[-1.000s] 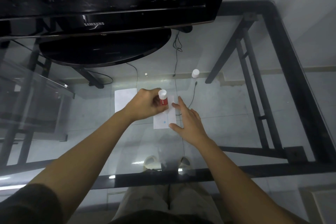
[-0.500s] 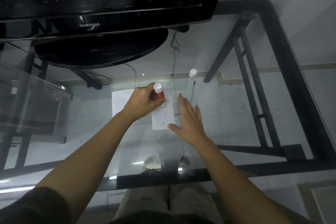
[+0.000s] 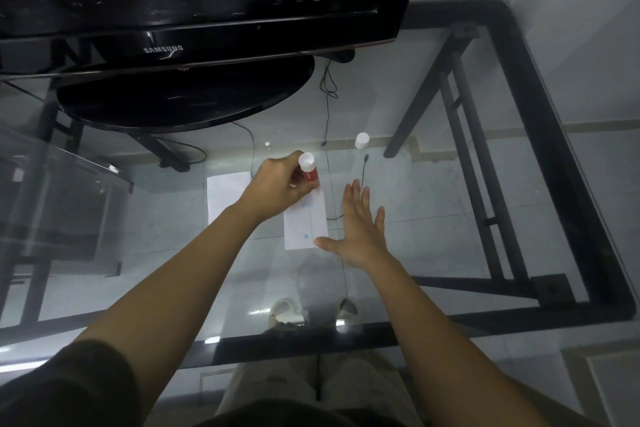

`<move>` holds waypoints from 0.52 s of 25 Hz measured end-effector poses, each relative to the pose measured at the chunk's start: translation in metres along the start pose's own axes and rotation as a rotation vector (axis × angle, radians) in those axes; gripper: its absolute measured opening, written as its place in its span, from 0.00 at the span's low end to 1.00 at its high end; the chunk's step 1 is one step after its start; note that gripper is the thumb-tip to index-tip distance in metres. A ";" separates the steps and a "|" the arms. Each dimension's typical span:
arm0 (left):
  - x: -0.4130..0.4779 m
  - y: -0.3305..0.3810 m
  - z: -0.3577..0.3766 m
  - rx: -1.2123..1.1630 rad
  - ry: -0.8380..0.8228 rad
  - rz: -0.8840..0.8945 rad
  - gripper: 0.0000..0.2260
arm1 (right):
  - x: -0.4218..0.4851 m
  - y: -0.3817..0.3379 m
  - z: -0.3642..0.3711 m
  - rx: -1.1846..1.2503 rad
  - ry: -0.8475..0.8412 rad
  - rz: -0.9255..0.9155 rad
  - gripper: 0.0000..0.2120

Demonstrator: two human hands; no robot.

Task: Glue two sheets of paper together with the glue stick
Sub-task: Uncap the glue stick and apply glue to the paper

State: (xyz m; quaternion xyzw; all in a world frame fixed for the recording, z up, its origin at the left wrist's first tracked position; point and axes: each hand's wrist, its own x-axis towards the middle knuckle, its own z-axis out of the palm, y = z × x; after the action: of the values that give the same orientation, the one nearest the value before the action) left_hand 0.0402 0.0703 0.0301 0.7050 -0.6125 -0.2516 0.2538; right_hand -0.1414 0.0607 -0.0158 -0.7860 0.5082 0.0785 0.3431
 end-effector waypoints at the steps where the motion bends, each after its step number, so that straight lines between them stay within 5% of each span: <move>1: 0.001 0.000 0.000 -0.017 0.048 -0.012 0.12 | 0.000 0.000 0.000 -0.002 0.001 0.000 0.53; 8: -0.017 0.001 0.008 -0.029 -0.038 0.063 0.12 | 0.000 0.002 0.002 0.007 0.008 -0.016 0.53; 13: 0.002 -0.001 -0.001 -0.107 0.137 -0.058 0.14 | -0.001 0.000 0.002 -0.045 0.009 -0.021 0.50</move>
State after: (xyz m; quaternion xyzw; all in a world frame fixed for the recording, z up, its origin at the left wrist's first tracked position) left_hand 0.0417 0.0681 0.0306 0.7234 -0.5589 -0.2423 0.3249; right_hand -0.1412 0.0621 -0.0167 -0.7991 0.4997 0.0829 0.3240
